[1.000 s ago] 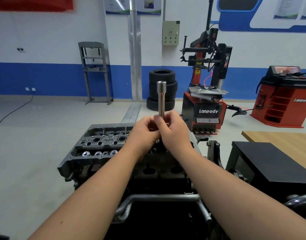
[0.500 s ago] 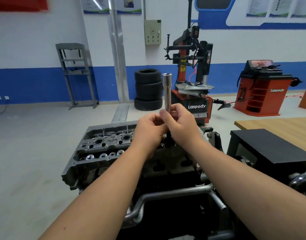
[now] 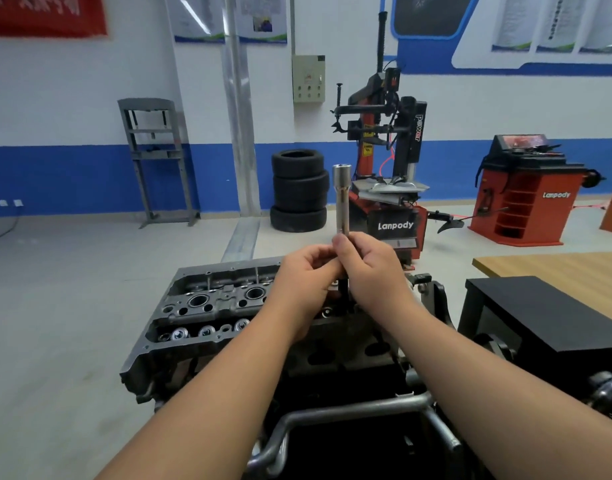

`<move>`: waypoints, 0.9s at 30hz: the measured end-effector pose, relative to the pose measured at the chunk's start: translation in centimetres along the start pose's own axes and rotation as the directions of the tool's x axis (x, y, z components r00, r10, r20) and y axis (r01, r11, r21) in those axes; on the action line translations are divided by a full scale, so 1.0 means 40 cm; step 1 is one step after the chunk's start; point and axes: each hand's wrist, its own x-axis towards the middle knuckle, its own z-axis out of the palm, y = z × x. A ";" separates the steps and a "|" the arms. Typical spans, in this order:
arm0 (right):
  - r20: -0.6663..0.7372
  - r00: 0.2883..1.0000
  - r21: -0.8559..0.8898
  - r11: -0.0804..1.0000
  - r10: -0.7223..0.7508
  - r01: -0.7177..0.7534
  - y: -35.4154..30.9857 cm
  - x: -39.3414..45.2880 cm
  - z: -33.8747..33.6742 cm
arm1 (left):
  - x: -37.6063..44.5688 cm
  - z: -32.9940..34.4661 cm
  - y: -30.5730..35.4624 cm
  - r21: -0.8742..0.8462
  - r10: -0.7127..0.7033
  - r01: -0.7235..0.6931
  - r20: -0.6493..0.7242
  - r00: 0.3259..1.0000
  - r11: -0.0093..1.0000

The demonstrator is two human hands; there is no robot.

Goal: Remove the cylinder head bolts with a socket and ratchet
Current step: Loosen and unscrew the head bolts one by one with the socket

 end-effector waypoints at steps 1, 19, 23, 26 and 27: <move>0.013 1.000 0.018 1.000 0.007 -0.008 0.000 0.001 -0.001 | 0.002 -0.001 -0.001 -0.001 0.000 0.000 0.000 1.000 1.000; 0.028 0.992 0.066 0.990 -0.123 0.121 0.022 0.003 -0.001 | 0.003 -0.002 -0.004 0.054 -0.005 0.003 0.042 0.999 0.999; 0.022 0.999 0.151 0.988 -0.040 0.036 0.023 0.003 0.001 | 0.004 0.000 -0.007 0.084 0.007 -0.005 -0.025 1.000 0.996; 0.019 0.996 0.075 0.994 -0.085 0.083 0.019 -0.001 0.004 | 0.012 -0.003 -0.014 0.129 0.001 0.008 -0.074 0.997 0.992; 0.018 0.995 0.050 0.994 -0.099 0.098 0.019 -0.004 0.005 | 0.012 -0.005 -0.015 0.135 0.005 0.005 -0.073 0.997 0.991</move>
